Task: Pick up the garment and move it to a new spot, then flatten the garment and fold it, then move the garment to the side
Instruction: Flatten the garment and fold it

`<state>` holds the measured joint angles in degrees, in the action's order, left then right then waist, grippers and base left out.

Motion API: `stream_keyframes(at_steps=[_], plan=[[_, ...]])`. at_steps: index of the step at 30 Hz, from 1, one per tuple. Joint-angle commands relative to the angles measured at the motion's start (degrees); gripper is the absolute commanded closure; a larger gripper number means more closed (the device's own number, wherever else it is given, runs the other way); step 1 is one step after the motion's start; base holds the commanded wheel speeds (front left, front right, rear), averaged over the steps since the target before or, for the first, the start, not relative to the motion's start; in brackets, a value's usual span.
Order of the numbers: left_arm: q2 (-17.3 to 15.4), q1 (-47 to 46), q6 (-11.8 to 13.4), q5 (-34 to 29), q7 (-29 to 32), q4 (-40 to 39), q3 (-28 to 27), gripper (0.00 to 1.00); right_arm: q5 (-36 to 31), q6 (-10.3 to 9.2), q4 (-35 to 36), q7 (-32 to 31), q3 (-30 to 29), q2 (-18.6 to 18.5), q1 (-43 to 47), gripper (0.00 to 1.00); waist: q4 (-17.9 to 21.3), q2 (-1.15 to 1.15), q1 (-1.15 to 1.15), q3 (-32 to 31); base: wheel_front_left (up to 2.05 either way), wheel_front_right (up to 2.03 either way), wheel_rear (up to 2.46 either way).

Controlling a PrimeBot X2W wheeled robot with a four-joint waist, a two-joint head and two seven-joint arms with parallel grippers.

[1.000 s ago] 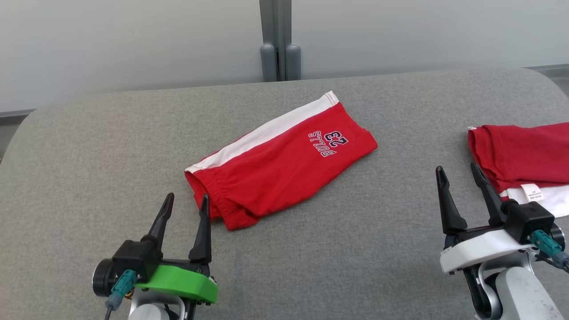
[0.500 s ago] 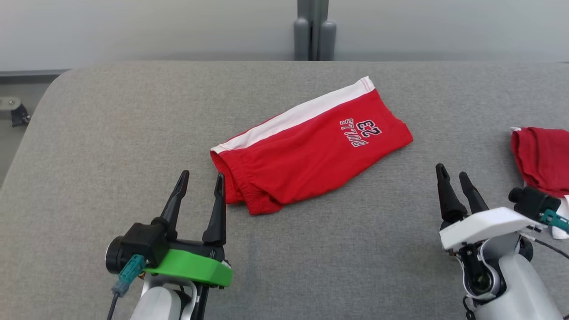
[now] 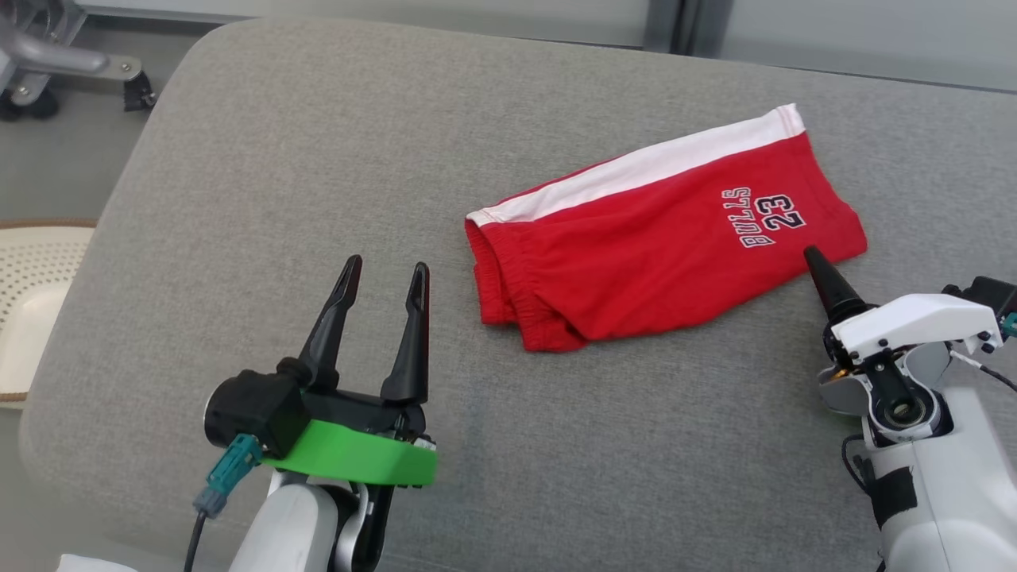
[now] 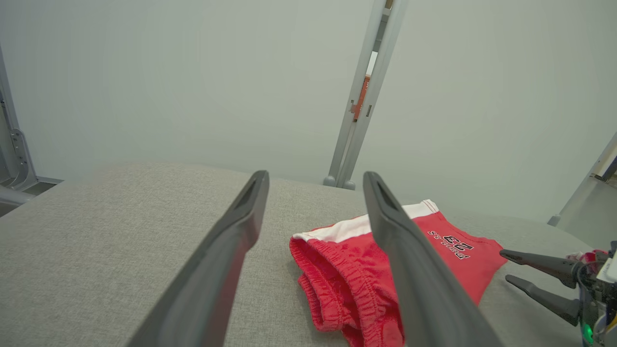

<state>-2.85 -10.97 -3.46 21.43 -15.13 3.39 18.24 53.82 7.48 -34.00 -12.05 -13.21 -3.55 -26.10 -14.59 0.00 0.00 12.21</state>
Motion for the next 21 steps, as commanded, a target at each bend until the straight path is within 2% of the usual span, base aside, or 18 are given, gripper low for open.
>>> stream_keyframes(at_steps=[1,5,11,21], plan=[[-0.1,-0.8,0.5,0.5,0.0,-1.0,-0.2,0.0,-0.4,-0.01,-1.7,-0.7,-1.1,-0.1,-1.7,0.0,-3.5,0.0,0.0,2.3,0.0,0.0,0.0],[-0.1,0.3,0.7,1.0,0.0,-2.2,0.6,0.0,-1.9,0.0,-8.2,-2.1,-5.4,0.3,-5.1,0.0,-5.0,0.0,0.0,2.7,0.0,0.0,0.0],[-0.1,0.4,1.0,2.1,0.0,-2.7,1.9,0.0,-7.4,-0.01,-16.7,-2.3,-9.2,0.1,-9.7,0.0,-6.7,0.0,0.0,3.7,0.0,0.0,0.0],[-0.1,-0.8,1.7,3.1,0.0,-3.0,4.1,0.0,-14.2,-0.02,-23.9,-2.3,-12.1,0.3,-15.5,0.0,-8.2,0.0,0.0,5.3,0.0,0.0,0.0]])
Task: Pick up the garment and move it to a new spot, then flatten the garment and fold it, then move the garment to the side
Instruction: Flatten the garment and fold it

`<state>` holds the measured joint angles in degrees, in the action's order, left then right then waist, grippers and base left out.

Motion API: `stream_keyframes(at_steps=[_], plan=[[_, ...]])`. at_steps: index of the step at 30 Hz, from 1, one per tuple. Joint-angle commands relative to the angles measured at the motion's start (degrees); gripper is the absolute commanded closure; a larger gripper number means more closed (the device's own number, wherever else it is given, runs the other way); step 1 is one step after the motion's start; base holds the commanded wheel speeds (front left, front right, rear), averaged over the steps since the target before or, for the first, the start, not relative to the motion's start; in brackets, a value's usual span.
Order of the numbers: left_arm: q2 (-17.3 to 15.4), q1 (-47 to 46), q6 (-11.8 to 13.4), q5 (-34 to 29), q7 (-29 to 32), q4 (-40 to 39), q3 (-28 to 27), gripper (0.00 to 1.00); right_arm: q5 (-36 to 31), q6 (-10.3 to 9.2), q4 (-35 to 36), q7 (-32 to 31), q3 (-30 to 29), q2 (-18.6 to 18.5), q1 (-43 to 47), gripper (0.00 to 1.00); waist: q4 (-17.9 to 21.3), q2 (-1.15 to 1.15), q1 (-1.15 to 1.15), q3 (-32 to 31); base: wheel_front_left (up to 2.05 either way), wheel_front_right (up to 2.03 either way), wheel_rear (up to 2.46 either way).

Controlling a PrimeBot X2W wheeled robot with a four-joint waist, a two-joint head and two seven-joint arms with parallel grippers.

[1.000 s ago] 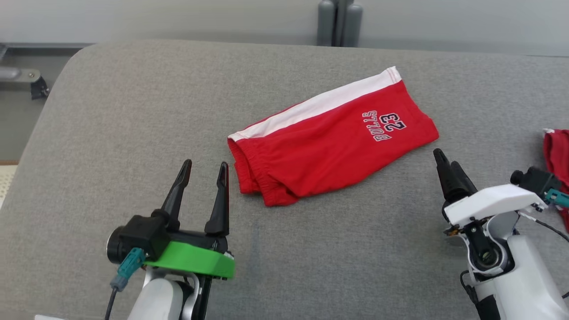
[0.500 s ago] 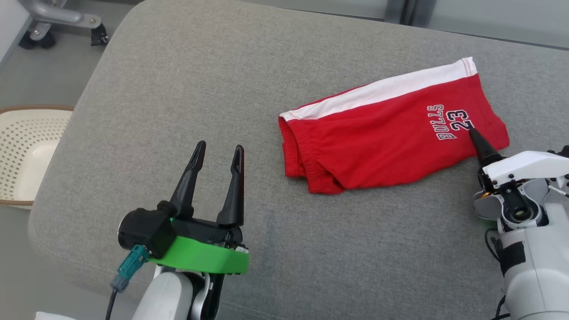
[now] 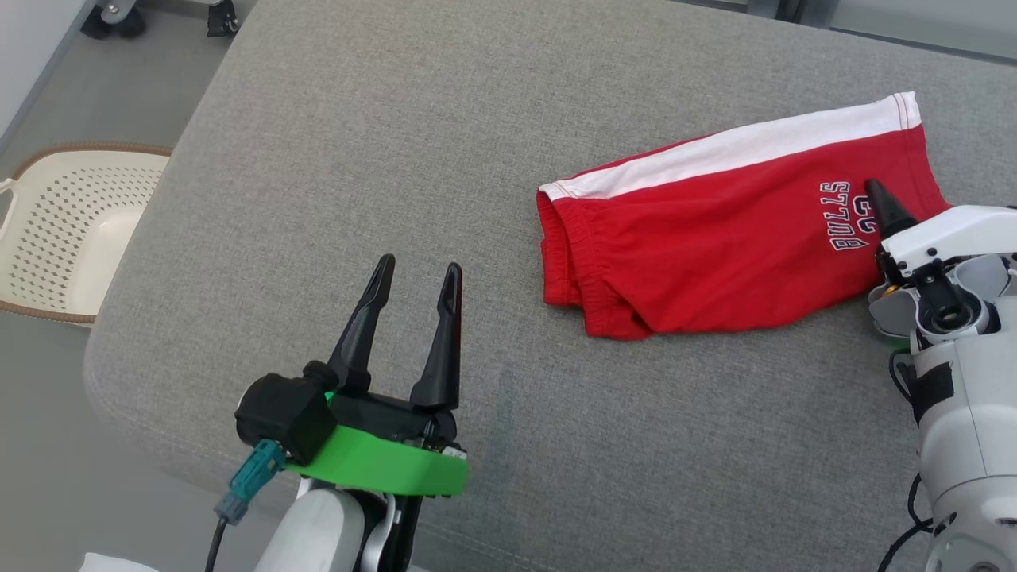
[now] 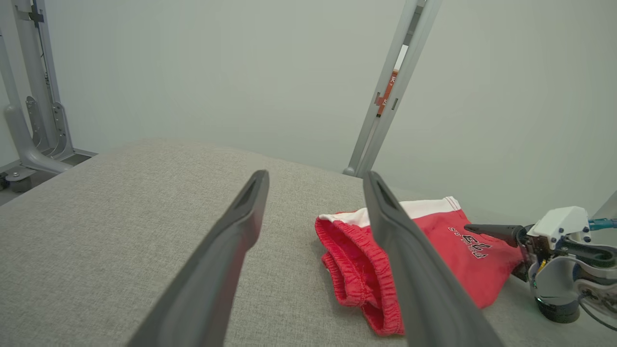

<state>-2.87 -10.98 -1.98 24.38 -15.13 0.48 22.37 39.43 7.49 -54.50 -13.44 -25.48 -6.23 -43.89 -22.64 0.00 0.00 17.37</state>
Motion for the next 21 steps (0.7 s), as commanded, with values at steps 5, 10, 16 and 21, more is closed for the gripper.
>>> stream_keyframes(at_steps=[5,10,16,21], plan=[[-0.1,-0.9,0.3,-0.1,0.0,0.5,0.8,0.0,-1.1,-0.03,-4.6,-0.5,-0.8,3.3,-0.1,0.95,-0.1,0.0,0.0,0.3,0.0,0.0,0.0],[-0.1,-1.2,0.4,-0.5,0.0,0.9,0.3,0.0,-0.7,-0.07,-3.7,0.1,-0.8,3.3,-0.9,1.0,0.6,0.0,0.0,-0.2,0.0,0.0,0.0],[-0.1,-0.6,-0.1,-1.2,0.0,1.4,-0.1,0.0,0.5,-0.08,-0.6,3.6,-1.2,2.8,0.7,1.0,1.9,0.0,0.0,-1.8,0.0,0.0,0.0],[-0.1,0.9,-0.4,-2.2,0.0,2.6,-0.5,0.0,2.0,-0.09,1.9,7.8,-3.4,1.4,3.4,1.0,3.6,0.0,0.0,-4.1,0.0,0.0,0.0]])
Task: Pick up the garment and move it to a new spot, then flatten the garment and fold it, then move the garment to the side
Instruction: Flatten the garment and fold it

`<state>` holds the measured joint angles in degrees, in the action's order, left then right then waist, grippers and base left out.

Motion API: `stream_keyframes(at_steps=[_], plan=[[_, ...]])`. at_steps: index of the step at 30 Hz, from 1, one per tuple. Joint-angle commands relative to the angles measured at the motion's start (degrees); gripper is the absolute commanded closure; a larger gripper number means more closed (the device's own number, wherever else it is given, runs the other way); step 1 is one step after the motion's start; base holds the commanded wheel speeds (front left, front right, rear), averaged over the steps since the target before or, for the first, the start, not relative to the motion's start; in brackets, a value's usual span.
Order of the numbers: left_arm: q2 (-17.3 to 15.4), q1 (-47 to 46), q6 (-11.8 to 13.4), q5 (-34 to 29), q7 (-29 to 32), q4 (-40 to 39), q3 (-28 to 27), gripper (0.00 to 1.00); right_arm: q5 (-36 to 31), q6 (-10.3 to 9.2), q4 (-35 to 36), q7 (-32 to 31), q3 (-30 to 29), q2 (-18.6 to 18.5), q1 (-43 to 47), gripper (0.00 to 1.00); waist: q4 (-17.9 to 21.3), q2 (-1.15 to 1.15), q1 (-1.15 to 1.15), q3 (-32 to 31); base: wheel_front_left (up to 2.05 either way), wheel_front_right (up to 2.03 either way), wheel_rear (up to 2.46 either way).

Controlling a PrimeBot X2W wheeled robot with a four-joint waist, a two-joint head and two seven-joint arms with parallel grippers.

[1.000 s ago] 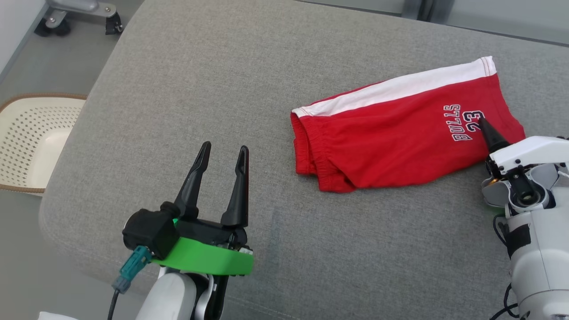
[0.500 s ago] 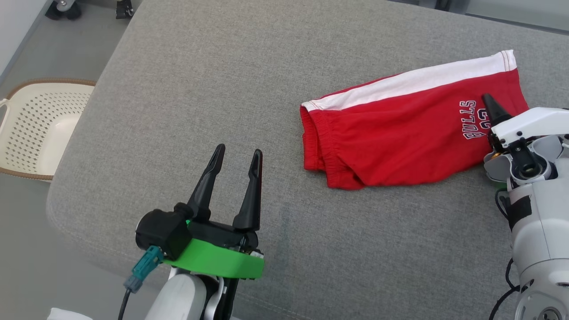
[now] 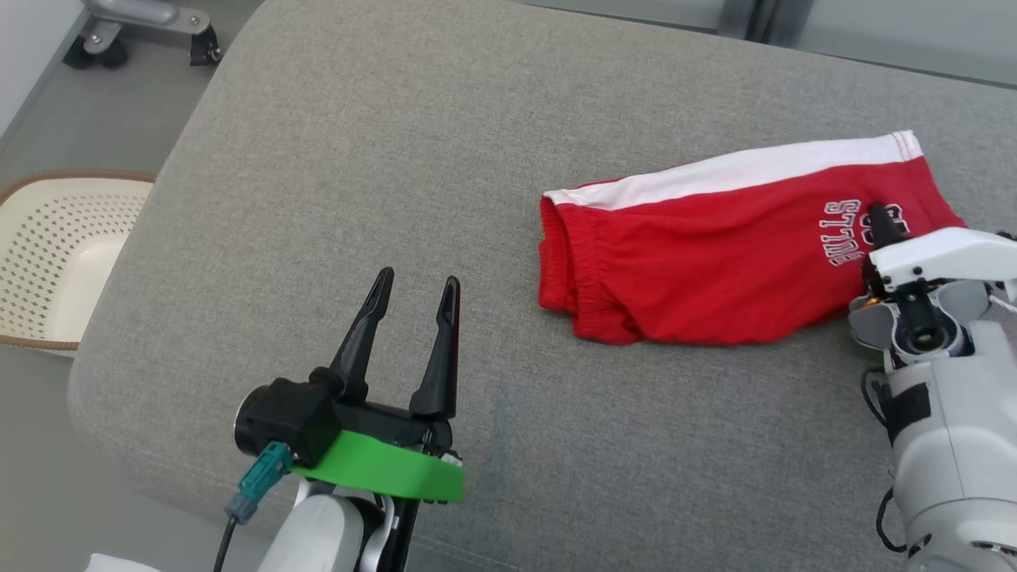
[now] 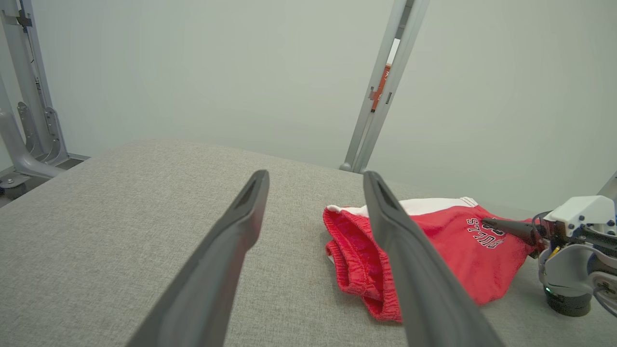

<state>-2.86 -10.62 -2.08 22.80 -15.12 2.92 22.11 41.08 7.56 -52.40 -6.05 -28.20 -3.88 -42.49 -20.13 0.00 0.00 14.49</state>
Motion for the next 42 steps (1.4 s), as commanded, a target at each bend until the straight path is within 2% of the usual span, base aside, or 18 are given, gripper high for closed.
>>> stream_keyframes(at_steps=[1,5,13,17,22,31,42], plan=[[-0.1,0.8,-0.4,-0.6,0.0,0.3,-0.3,0.0,0.8,-0.16,0.2,0.8,-1.2,-1.1,2.5,1.0,1.4,0.0,0.0,-1.7,0.0,0.0,0.0],[-0.1,2.2,-0.9,-1.3,0.0,1.1,-1.0,0.0,2.2,-0.15,2.5,1.1,-2.5,-1.2,5.9,1.0,2.9,0.0,0.0,-4.1,0.0,0.0,0.0],[-0.1,5.1,-2.0,-3.8,0.0,1.3,-2.5,0.0,3.9,-0.13,11.7,2.1,-4.0,0.3,17.3,1.0,6.8,0.0,0.0,-8.6,0.0,0.0,0.0],[-0.1,6.2,-2.2,-4.1,0.0,0.9,-3.2,0.0,4.0,-0.1,14.2,1.1,-2.6,0.8,21.4,1.0,9.0,0.0,0.0,-10.0,0.0,0.0,0.0],[-0.1,4.4,-3.2,-9.0,0.0,0.8,-1.1,0.0,4.1,-0.1,14.4,1.6,1.5,0.9,23.0,1.0,10.1,0.0,0.0,-10.7,0.0,0.0,0.0],[-0.2,3.0,-2.6,-6.5,0.0,0.3,0.2,0.0,1.7,-0.1,14.5,6.9,7.8,0.9,20.7,1.0,9.4,0.0,0.0,-11.9,0.0,0.0,0.0],[-0.2,4.7,-2.3,-5.6,0.0,0.6,1.1,0.0,-4.2,-0.1,17.7,10.4,20.8,0.9,18.4,1.0,6.6,0.0,0.0,-12.9,0.0,0.0,0.0]])
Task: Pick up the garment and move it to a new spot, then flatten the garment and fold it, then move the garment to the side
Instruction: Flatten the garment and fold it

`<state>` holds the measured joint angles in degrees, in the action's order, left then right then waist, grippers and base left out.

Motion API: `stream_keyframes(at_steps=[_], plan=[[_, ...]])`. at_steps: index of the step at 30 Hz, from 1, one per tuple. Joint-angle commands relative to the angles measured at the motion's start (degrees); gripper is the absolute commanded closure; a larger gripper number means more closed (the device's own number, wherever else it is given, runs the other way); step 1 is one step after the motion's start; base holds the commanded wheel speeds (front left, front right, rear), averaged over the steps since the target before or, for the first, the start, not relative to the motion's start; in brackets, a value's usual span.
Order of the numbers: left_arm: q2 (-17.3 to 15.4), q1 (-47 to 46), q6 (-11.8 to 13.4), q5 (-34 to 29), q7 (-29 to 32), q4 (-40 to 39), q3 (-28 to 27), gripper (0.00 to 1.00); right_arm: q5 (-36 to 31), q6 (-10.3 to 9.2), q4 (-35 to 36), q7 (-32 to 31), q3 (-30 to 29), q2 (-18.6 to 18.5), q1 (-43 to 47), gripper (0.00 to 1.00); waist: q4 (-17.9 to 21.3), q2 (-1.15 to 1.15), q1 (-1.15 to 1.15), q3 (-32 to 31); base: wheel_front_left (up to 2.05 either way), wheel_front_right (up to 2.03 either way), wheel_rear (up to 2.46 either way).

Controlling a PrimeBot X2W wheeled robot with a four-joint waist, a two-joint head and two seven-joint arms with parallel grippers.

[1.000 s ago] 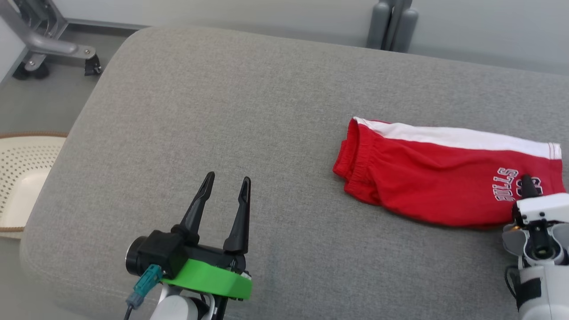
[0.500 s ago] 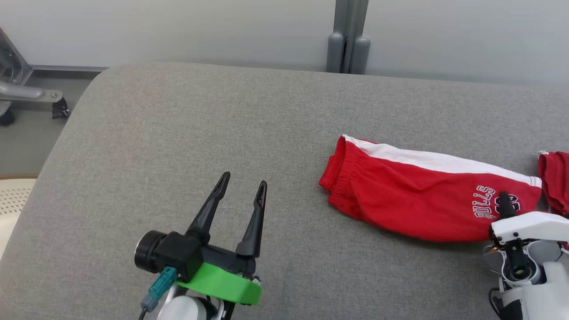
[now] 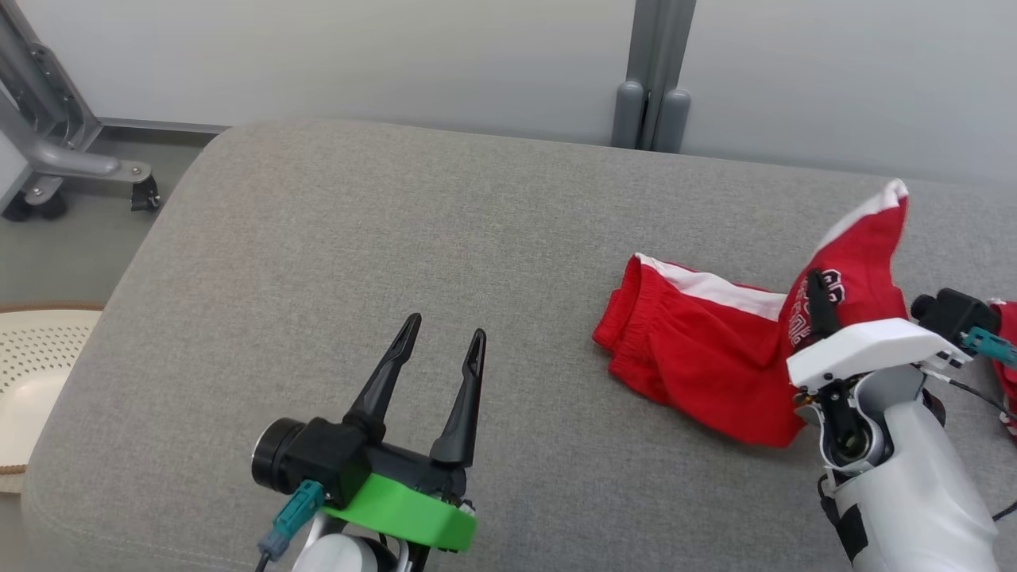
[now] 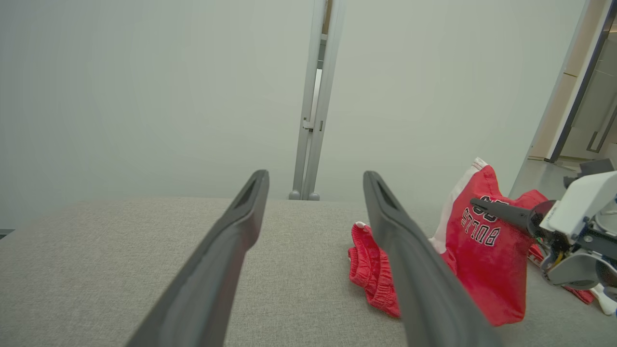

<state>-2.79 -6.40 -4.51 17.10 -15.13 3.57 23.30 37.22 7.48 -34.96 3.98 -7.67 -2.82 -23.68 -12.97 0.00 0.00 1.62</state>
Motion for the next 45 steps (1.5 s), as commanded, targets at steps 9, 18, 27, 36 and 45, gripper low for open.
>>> stream_keyframes(at_steps=[9,18,27,36,45], plan=[[-0.2,0.6,0.8,1.1,0.0,-0.5,0.2,0.0,-1.2,-0.01,-1.4,0.8,9.8,-0.6,-1.6,1.0,-4.3,0.0,0.0,0.4,0.0,0.0,0.0],[-0.2,0.9,0.6,1.2,0.0,-0.2,0.0,0.0,-0.4,-0.01,-5.8,1.1,15.5,-1.2,-4.0,0.11,-6.4,0.0,0.0,1.0,0.0,0.0,0.0],[-0.2,0.5,1.0,1.6,0.0,-0.3,-0.4,0.0,3.0,-0.01,-7.4,1.5,24.0,-0.4,-4.0,0.0,-6.6,0.0,0.0,1.3,0.0,0.0,0.0],[-0.2,-0.3,1.0,1.9,0.0,-0.3,-1.8,0.0,10.9,-0.01,-4.5,-0.7,35.8,-0.4,-0.8,0.0,-4.2,0.0,0.0,0.9,0.0,0.0,0.0],[-0.2,0.9,0.7,1.3,0.0,-0.8,-3.3,0.0,8.7,-0.02,1.2,7.1,36.9,-6.2,1.0,0.0,0.6,0.0,0.0,-1.0,0.0,0.0,0.0]])
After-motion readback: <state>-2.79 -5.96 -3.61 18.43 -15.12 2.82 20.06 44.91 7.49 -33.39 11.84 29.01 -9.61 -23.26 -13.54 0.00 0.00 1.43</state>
